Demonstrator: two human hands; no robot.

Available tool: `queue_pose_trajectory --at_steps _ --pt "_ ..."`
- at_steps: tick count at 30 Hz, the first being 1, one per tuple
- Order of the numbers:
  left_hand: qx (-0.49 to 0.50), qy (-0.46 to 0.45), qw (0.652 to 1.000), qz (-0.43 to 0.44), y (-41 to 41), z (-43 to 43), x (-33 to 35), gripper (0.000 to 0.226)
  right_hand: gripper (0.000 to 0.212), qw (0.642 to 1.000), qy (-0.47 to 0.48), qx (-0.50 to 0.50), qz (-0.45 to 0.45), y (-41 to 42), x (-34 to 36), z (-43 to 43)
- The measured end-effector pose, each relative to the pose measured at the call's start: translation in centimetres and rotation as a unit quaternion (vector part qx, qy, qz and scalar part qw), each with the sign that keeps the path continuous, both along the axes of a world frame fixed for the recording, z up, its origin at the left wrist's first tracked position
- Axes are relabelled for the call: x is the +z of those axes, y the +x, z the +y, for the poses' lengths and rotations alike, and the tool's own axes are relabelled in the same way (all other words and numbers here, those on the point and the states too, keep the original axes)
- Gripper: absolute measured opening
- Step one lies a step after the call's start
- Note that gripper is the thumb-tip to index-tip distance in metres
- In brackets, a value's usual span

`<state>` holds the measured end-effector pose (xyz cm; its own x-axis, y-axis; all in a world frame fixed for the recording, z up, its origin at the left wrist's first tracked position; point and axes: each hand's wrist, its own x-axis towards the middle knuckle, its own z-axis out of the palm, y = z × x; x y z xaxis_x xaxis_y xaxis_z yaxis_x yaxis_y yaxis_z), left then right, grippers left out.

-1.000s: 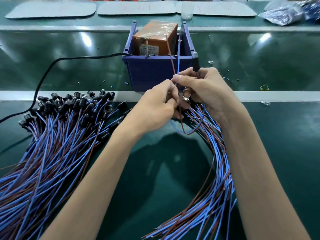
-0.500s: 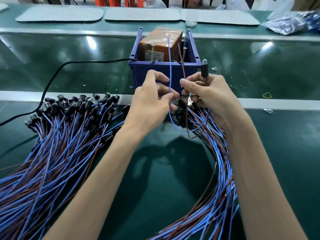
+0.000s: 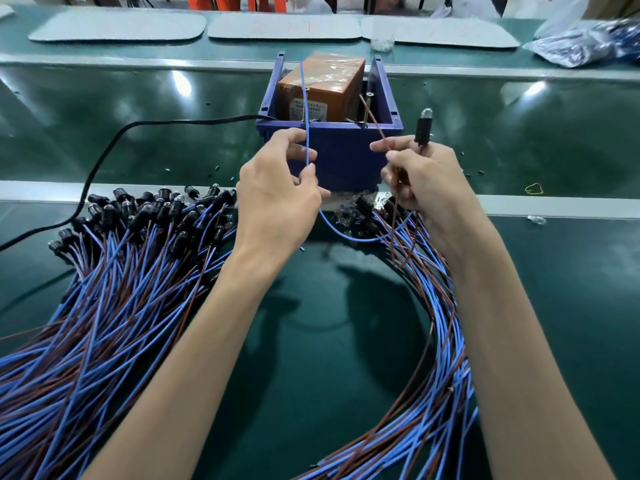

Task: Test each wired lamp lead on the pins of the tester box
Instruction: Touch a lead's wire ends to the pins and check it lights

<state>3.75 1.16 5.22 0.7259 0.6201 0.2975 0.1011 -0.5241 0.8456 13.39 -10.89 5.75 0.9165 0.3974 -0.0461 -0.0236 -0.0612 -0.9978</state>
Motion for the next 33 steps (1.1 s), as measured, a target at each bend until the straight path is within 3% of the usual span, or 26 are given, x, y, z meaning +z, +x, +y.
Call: queue_pose_trajectory --at_steps 6,13,33 --pt "0.025 0.010 0.999 0.017 0.0 0.5 -0.1 0.032 0.034 0.998 0.046 -0.047 0.003 0.2 -0.1 0.0" --pt "0.037 0.012 0.999 0.033 0.1 0.8 -0.3 0.030 0.027 0.983 0.136 -0.125 -0.006 0.6 -0.1 -0.4" --pt "0.018 0.010 0.995 0.097 -0.4 0.2 0.6 0.029 0.031 0.981 0.124 -0.148 0.006 1.4 -0.8 -0.4"
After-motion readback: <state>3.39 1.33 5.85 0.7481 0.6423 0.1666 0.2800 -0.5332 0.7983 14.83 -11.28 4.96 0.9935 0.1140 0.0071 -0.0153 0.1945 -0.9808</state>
